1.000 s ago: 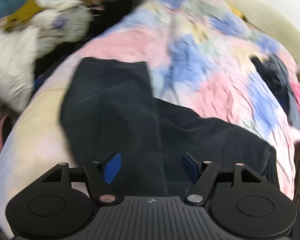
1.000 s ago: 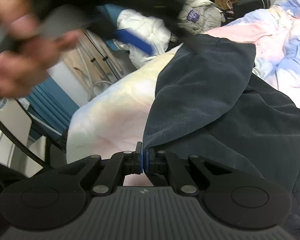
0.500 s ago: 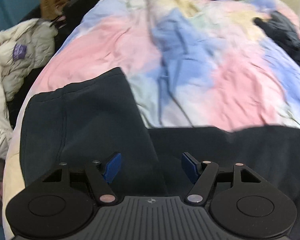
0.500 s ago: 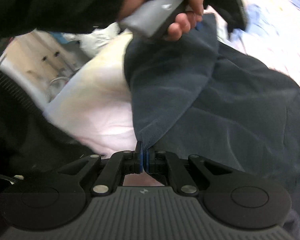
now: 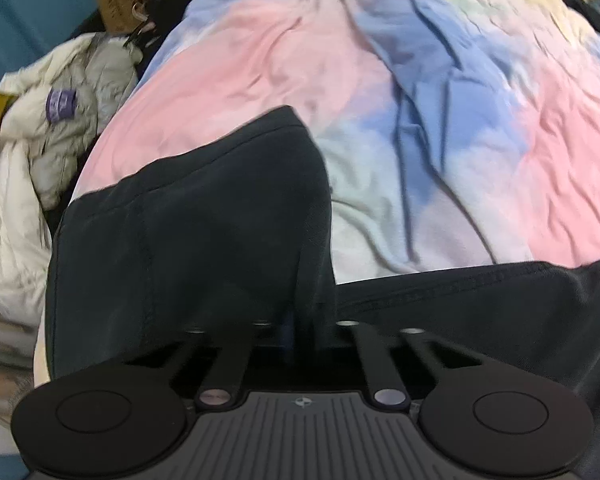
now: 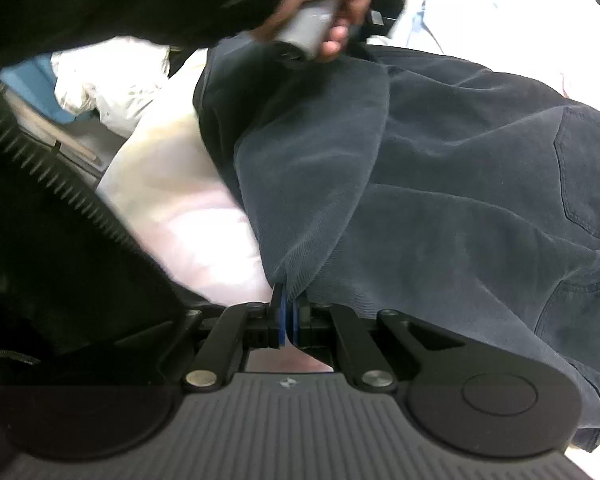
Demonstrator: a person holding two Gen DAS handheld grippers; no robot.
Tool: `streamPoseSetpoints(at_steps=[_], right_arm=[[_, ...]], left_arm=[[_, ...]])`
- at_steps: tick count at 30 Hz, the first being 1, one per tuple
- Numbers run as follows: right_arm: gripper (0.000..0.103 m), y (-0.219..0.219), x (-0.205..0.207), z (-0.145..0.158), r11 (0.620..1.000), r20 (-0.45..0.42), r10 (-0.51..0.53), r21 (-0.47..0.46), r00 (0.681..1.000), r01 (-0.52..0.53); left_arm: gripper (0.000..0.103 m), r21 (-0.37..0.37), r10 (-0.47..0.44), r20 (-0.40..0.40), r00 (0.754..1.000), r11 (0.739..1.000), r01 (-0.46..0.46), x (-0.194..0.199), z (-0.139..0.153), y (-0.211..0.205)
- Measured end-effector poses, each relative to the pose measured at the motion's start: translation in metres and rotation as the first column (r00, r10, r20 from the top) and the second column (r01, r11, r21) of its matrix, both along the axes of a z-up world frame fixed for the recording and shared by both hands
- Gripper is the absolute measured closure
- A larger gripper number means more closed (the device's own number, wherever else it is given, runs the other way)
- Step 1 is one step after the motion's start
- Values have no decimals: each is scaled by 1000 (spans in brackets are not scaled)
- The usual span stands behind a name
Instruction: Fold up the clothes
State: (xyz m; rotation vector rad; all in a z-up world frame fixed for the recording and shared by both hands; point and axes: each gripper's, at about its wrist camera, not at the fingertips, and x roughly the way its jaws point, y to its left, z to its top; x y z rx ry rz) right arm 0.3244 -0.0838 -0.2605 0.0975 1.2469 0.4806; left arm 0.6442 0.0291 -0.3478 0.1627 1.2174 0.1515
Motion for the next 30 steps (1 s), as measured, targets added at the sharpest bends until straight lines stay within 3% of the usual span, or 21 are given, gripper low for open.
streamPoseSetpoints(at_steps=[9, 15, 19, 23, 24, 28, 30], right_arm=[[99, 4, 10, 3, 998, -22, 60, -2, 998, -60], [99, 7, 9, 8, 995, -6, 102, -8, 995, -102], [99, 9, 6, 12, 991, 4, 137, -9, 991, -137], [99, 17, -5, 14, 984, 11, 179, -21, 984, -178], [99, 19, -8, 14, 983, 12, 182, -17, 983, -182], [98, 26, -16, 11, 983, 10, 183, -8, 983, -183], [97, 27, -19, 6, 985, -4, 170, -1, 985, -170]], left_arm=[[101, -194, 98, 169, 981, 979, -64, -37, 89, 54], [101, -338, 249, 289, 924, 930, -145, -92, 161, 115], [101, -432, 371, 341, 864, 878, -206, -141, 196, 169], [101, -508, 515, 345, 784, 805, -305, -197, 215, 230], [101, -532, 556, 344, 757, 779, -331, -215, 217, 247], [101, -554, 661, 287, 693, 705, -443, -276, 209, 293], [101, -564, 719, 238, 653, 650, -509, -306, 198, 313]])
